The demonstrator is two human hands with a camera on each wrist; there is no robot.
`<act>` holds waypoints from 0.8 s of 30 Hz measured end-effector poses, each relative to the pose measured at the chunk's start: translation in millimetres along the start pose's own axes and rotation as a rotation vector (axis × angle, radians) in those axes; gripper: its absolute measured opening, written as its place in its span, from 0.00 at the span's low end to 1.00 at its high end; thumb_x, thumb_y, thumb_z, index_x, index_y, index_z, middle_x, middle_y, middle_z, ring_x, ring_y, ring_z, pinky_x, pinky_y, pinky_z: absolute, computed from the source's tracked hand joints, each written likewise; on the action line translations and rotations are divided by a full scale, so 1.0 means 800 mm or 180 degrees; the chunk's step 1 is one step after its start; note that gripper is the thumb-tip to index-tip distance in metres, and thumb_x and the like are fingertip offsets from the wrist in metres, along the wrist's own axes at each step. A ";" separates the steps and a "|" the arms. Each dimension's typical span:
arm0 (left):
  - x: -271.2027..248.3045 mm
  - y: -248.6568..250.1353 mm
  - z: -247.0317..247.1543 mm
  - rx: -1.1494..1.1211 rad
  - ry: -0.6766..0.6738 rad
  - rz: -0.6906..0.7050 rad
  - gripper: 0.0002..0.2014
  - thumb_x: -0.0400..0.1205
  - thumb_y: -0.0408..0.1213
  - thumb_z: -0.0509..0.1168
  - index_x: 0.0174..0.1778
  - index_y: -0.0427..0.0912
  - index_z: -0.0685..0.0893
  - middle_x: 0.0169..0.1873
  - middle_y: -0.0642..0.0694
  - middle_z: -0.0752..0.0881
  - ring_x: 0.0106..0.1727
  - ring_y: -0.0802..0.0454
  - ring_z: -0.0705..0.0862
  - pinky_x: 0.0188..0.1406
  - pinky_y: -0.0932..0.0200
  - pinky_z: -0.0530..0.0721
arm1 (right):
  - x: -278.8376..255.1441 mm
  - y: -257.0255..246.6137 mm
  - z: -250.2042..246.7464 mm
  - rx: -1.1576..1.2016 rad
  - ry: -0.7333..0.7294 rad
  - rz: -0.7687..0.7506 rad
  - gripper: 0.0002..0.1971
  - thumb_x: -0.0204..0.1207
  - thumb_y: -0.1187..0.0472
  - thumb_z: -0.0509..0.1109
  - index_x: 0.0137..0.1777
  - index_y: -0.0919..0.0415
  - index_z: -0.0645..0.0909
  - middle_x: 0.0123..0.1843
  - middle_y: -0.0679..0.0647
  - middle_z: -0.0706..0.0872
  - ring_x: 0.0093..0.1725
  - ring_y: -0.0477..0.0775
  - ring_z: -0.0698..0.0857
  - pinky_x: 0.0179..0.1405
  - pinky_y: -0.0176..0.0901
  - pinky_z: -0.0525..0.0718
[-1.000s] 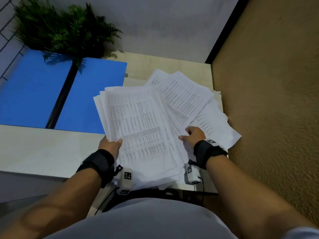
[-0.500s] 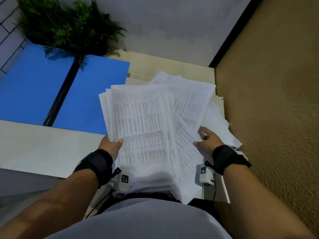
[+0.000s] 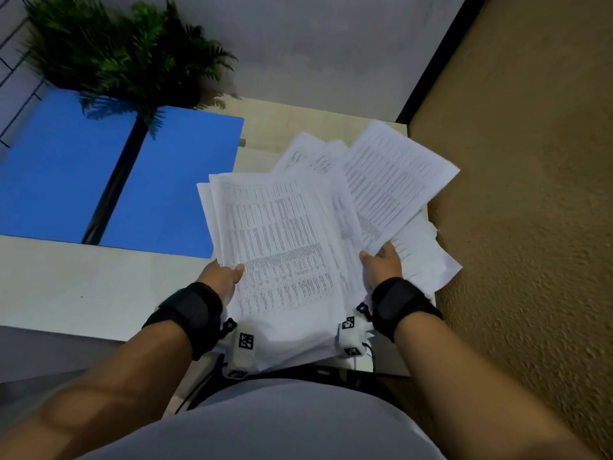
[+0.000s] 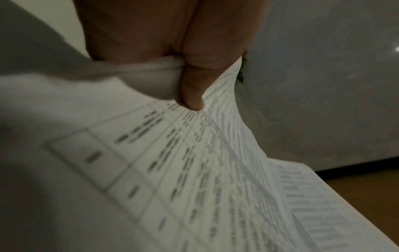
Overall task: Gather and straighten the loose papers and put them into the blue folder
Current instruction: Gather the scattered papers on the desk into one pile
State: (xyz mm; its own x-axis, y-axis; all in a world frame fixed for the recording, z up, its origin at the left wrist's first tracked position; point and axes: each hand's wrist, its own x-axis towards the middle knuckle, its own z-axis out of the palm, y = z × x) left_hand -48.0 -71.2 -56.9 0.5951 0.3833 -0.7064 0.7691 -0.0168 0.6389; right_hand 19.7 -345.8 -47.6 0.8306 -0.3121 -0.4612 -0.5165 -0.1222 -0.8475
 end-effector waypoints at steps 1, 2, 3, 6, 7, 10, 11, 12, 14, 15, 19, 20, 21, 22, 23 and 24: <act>-0.003 0.001 0.003 -0.0017 -0.0079 -0.0006 0.21 0.85 0.36 0.63 0.74 0.33 0.74 0.69 0.36 0.81 0.69 0.36 0.80 0.67 0.50 0.76 | -0.007 0.005 0.004 -0.0058 -0.0116 0.0073 0.15 0.79 0.71 0.66 0.65 0.62 0.78 0.59 0.56 0.84 0.56 0.55 0.83 0.61 0.44 0.80; -0.005 0.002 0.007 -0.0006 -0.0180 0.0031 0.21 0.84 0.36 0.63 0.74 0.37 0.74 0.69 0.39 0.81 0.69 0.37 0.80 0.70 0.48 0.75 | -0.011 0.011 0.007 -0.0071 -0.0247 0.0171 0.13 0.79 0.72 0.66 0.61 0.60 0.78 0.60 0.57 0.85 0.57 0.56 0.83 0.62 0.46 0.80; -0.006 0.001 0.011 -0.0016 -0.0241 0.0075 0.22 0.83 0.37 0.65 0.73 0.40 0.75 0.69 0.40 0.82 0.68 0.38 0.80 0.72 0.45 0.75 | -0.016 0.015 0.010 -0.0041 -0.0371 0.0280 0.12 0.78 0.72 0.66 0.56 0.57 0.79 0.62 0.58 0.85 0.58 0.58 0.84 0.64 0.50 0.81; -0.010 -0.001 0.025 -0.0010 -0.0150 0.0286 0.25 0.72 0.44 0.72 0.66 0.46 0.79 0.60 0.37 0.84 0.51 0.39 0.86 0.50 0.45 0.88 | -0.021 0.024 0.014 0.0246 -0.0654 0.0604 0.11 0.79 0.67 0.68 0.53 0.49 0.79 0.60 0.58 0.87 0.59 0.62 0.86 0.64 0.62 0.83; -0.013 0.002 0.029 -0.0058 -0.0133 0.0293 0.27 0.68 0.47 0.73 0.63 0.48 0.79 0.59 0.36 0.84 0.46 0.40 0.85 0.42 0.49 0.88 | -0.024 0.023 0.015 0.0248 -0.0679 0.0631 0.09 0.80 0.61 0.67 0.59 0.51 0.78 0.60 0.57 0.86 0.60 0.61 0.85 0.65 0.63 0.82; -0.029 0.009 0.041 -0.0137 -0.0267 0.0279 0.22 0.72 0.44 0.74 0.61 0.50 0.76 0.58 0.42 0.86 0.54 0.40 0.87 0.55 0.44 0.88 | -0.025 0.019 0.015 0.0008 -0.0795 0.0686 0.21 0.84 0.48 0.59 0.75 0.53 0.69 0.67 0.52 0.82 0.66 0.57 0.81 0.72 0.58 0.77; -0.034 0.010 0.042 -0.0140 -0.0265 0.0267 0.21 0.75 0.41 0.73 0.61 0.51 0.74 0.58 0.44 0.86 0.57 0.41 0.86 0.60 0.43 0.86 | -0.027 0.016 0.016 0.0012 -0.0858 0.0714 0.21 0.84 0.50 0.59 0.75 0.51 0.70 0.66 0.51 0.83 0.65 0.56 0.82 0.72 0.57 0.78; -0.037 0.010 0.043 -0.0162 -0.0245 0.0299 0.21 0.76 0.39 0.72 0.63 0.51 0.73 0.58 0.44 0.85 0.58 0.42 0.85 0.61 0.42 0.85 | -0.027 0.017 0.017 0.0024 -0.0935 0.0749 0.20 0.83 0.51 0.59 0.74 0.51 0.72 0.64 0.51 0.84 0.63 0.56 0.83 0.70 0.56 0.79; -0.039 0.007 0.043 -0.0217 -0.0221 0.0442 0.28 0.77 0.33 0.72 0.70 0.52 0.69 0.60 0.45 0.84 0.59 0.43 0.84 0.62 0.43 0.85 | -0.026 0.019 0.015 0.0108 -0.1027 0.0832 0.19 0.82 0.52 0.62 0.72 0.52 0.75 0.61 0.55 0.87 0.61 0.59 0.85 0.67 0.58 0.82; -0.038 0.005 0.041 -0.0209 -0.0228 0.0539 0.33 0.76 0.30 0.71 0.74 0.53 0.65 0.60 0.46 0.83 0.60 0.43 0.84 0.62 0.43 0.84 | -0.025 0.020 0.015 0.0065 -0.1005 0.0833 0.18 0.82 0.53 0.63 0.70 0.53 0.77 0.61 0.57 0.87 0.61 0.61 0.86 0.66 0.60 0.82; -0.026 -0.005 0.032 -0.0335 -0.0135 0.0423 0.43 0.72 0.21 0.72 0.76 0.60 0.63 0.65 0.46 0.81 0.65 0.41 0.81 0.66 0.38 0.81 | -0.031 0.001 0.005 0.0109 0.0016 0.0359 0.12 0.83 0.58 0.63 0.62 0.59 0.81 0.64 0.55 0.84 0.62 0.56 0.83 0.71 0.45 0.75; -0.019 -0.009 0.030 -0.0387 -0.0142 0.0386 0.40 0.71 0.21 0.72 0.74 0.57 0.66 0.65 0.45 0.82 0.65 0.39 0.82 0.66 0.36 0.81 | -0.031 -0.012 -0.006 0.0122 0.0370 0.0207 0.16 0.85 0.60 0.61 0.69 0.62 0.78 0.65 0.50 0.80 0.64 0.51 0.78 0.70 0.36 0.69; -0.014 -0.013 0.028 -0.0436 -0.0181 0.0350 0.37 0.71 0.22 0.72 0.73 0.54 0.70 0.64 0.44 0.83 0.65 0.38 0.82 0.67 0.36 0.80 | -0.033 -0.028 -0.017 0.0040 0.0637 0.0003 0.19 0.86 0.61 0.59 0.74 0.65 0.73 0.67 0.51 0.77 0.67 0.49 0.75 0.69 0.32 0.65; -0.014 -0.011 0.026 -0.0439 -0.0226 0.0328 0.34 0.71 0.22 0.71 0.71 0.51 0.73 0.63 0.42 0.84 0.65 0.38 0.82 0.68 0.36 0.80 | -0.033 -0.044 -0.031 -0.0100 0.0815 -0.0258 0.19 0.86 0.62 0.58 0.76 0.66 0.72 0.68 0.54 0.78 0.69 0.49 0.74 0.72 0.35 0.64; -0.017 -0.008 0.025 -0.0447 -0.0254 0.0327 0.31 0.72 0.21 0.71 0.69 0.49 0.75 0.63 0.42 0.85 0.65 0.38 0.83 0.69 0.37 0.79 | -0.032 -0.060 -0.044 -0.0228 0.0938 -0.0600 0.16 0.86 0.63 0.57 0.71 0.66 0.76 0.64 0.55 0.81 0.66 0.47 0.76 0.73 0.38 0.67; -0.017 -0.007 0.023 -0.0446 -0.0269 0.0348 0.30 0.73 0.20 0.71 0.69 0.46 0.77 0.62 0.41 0.85 0.64 0.38 0.83 0.69 0.39 0.79 | -0.033 -0.077 -0.058 -0.0260 0.1035 -0.0982 0.11 0.85 0.65 0.58 0.60 0.63 0.81 0.53 0.52 0.84 0.55 0.41 0.78 0.68 0.40 0.73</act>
State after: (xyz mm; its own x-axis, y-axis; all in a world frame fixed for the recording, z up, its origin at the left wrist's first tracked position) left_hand -56.3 -93.7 -56.6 0.6953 0.3073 -0.6497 0.6623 0.0770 0.7453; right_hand 19.8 -373.6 29.4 0.8464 -0.5276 -0.0727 -0.2807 -0.3259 -0.9028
